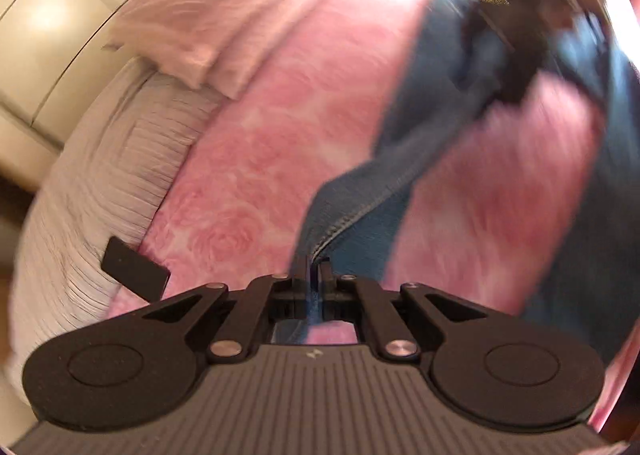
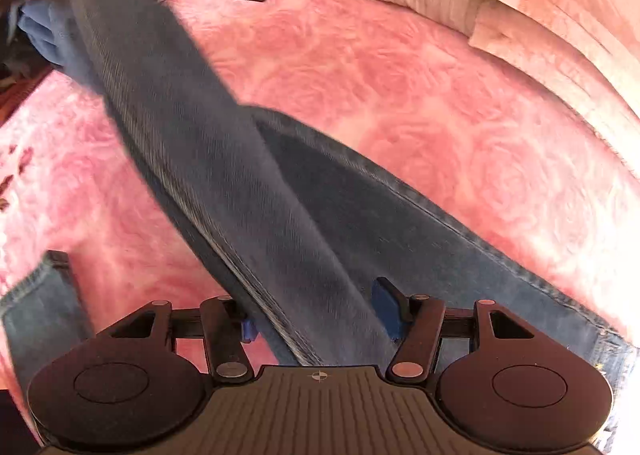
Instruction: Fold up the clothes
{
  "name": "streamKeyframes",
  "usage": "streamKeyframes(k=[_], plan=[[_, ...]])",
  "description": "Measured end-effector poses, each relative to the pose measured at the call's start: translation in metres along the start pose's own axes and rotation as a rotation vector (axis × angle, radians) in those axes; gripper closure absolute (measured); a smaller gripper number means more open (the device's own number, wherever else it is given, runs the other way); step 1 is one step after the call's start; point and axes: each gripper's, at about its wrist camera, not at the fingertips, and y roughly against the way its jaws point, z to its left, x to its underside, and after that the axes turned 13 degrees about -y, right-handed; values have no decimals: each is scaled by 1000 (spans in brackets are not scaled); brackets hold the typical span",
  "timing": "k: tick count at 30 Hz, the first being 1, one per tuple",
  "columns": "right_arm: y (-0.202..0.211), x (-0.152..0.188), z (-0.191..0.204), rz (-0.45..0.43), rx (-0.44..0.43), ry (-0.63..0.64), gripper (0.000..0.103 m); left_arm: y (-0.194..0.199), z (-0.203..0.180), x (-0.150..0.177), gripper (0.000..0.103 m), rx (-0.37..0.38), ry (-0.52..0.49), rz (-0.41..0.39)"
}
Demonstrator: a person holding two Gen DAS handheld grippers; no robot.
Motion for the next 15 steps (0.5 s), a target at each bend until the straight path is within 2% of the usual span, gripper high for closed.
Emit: streamKeyframes(k=[1,5,6,8,11,13,15], plan=[[-3,4,3,20,-9,5,44,-7,-18,6,101,30,0,38],[-15,23,17,120,-51,36,44,-43,-80,43,100,255,132,199],[-16,27,20,139,-61,43,44,-48,-91,51,100,287,152,230],[-16,28,24,152,-79,36,44,-50,-101,66,98,306,188,253],[-20,22,26,144,-93,19,44,-45,-91,84,91,272,302,257],[-28,12,30,131,-86,36,44,-42,-69,98,63,206,390,251],[-39,-2,34,112,-81,67,44,-46,-49,112,57,132,452,256]])
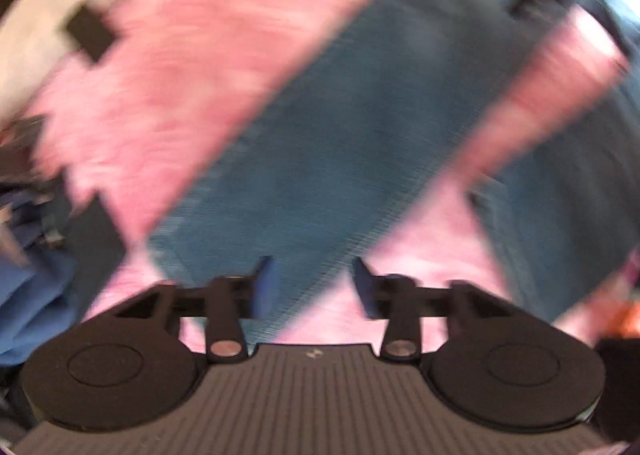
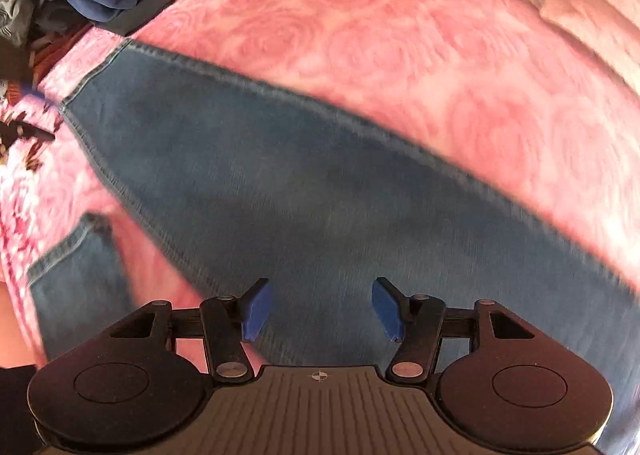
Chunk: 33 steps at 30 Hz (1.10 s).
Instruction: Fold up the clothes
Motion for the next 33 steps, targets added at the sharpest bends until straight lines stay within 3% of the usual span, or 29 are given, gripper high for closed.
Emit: streamKeyframes(k=[5,8,12,14,15,16,21,26,33], plan=[[-18,-32,-1,-56,58,28,44,-41,62,-7,57,-25,85,-7],[-16,-31,-6,-75,79,-39,44,-71,88,-11,57,1,59,6],[3,6,6,-73,48,-106,44,-96,104,-11,54,97,7,7],[14,29,16,-58,65,-116,44,-92,103,-12,65,107,-25,8],[19,40,18,-54,78,-130,44,-90,102,-12,77,110,-42,10],[24,50,17,-50,97,-171,44,-87,100,-14,84,103,-64,15],[62,92,-18,-92,221,-479,44,-64,97,-35,84,59,-118,4],[119,152,-91,-191,367,-787,44,-42,83,-86,76,41,-176,-60],[192,261,-216,-315,535,-1152,44,-34,18,-223,62,122,-275,-188]])
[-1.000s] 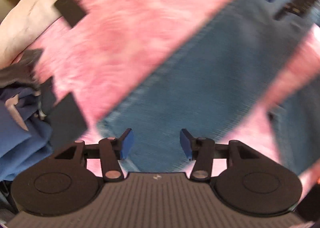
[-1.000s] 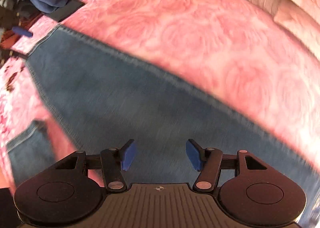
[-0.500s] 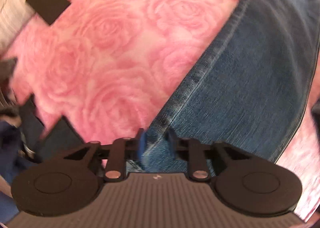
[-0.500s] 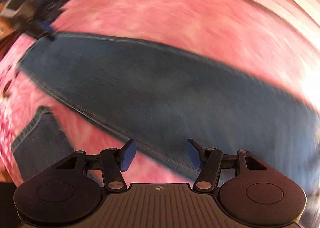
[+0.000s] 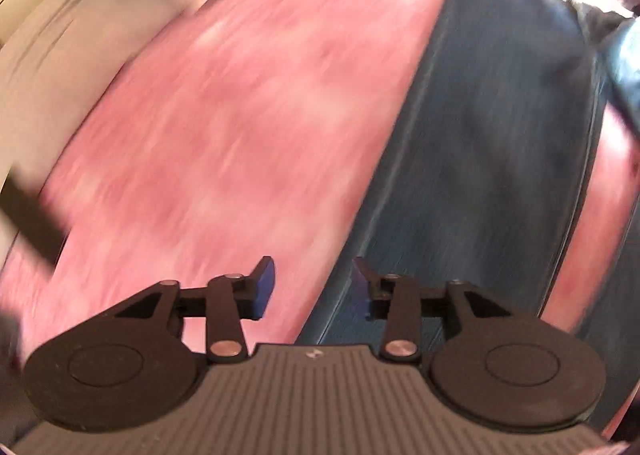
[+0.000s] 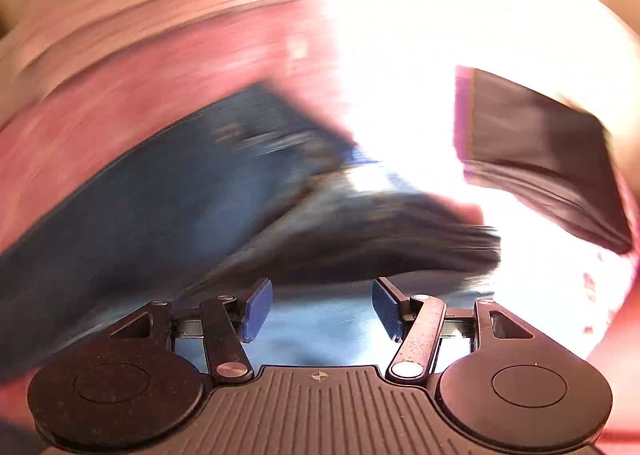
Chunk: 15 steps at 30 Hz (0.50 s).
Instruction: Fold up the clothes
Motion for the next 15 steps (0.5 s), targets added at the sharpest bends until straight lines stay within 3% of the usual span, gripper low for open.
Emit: streamKeyframes(k=[4,7,11,14,15], plan=[[-35,-37,-87,0,37,-170,44,-35,-17,-109,53,70,-39,-96],[-66,-52,-133,51,5,-262,44,-73,-27,-193,53,136,-72,-149],[-92,-55,-167,115,-144,-402,44,-128,-47,-303,52,219,-99,-194],[-105,-52,-182,146,-247,-500,45,-165,-62,-368,52,216,-136,-212],[-107,-50,-185,147,-257,-521,55,-177,-63,-385,52,214,-135,-212]])
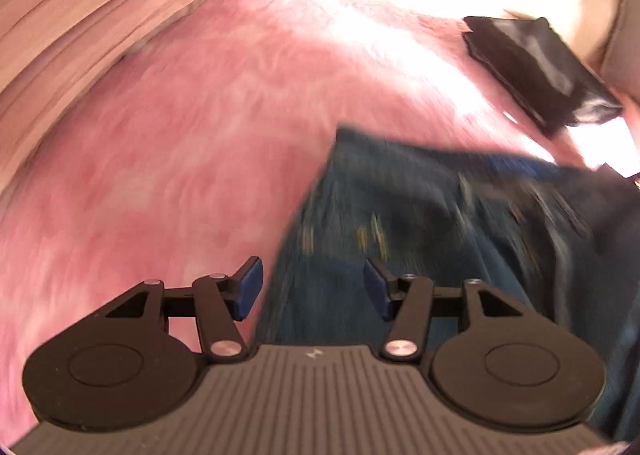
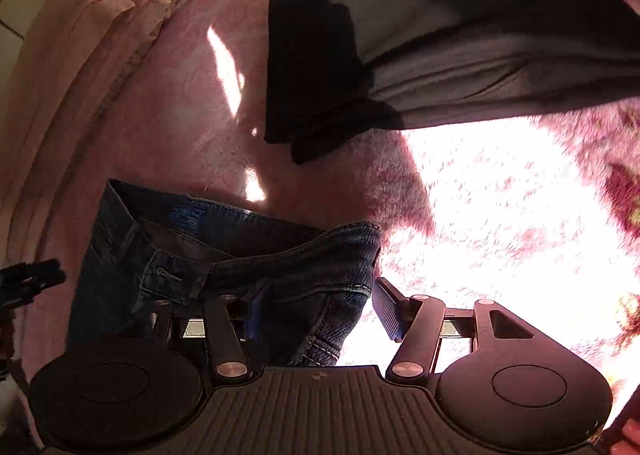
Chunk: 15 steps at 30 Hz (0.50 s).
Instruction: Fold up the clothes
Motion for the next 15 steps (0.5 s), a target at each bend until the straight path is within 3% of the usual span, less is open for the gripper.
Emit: streamKeyframes(k=[2,3,4,6,10,15], plan=[[-2,1,-8,2,-22,-41,62,-27,9,-21,53,37,37,8],[-2,2,-12,3,-33,-61,69,-37,11,-29,58,65,55,17],[-1,2,-16,2,-46,-80,74,-47,14,-37,70,93,72,26],[3,2,-26,6,-78,-108,85,-63,13,-48,84,144,76,62],[26,5,-28,-15,-119,-62,90,-61,-1,-60,91,116,0,93],[83,3,-45,-116,-147,-96,91,-46,-33,-89,93,169,-88,23]])
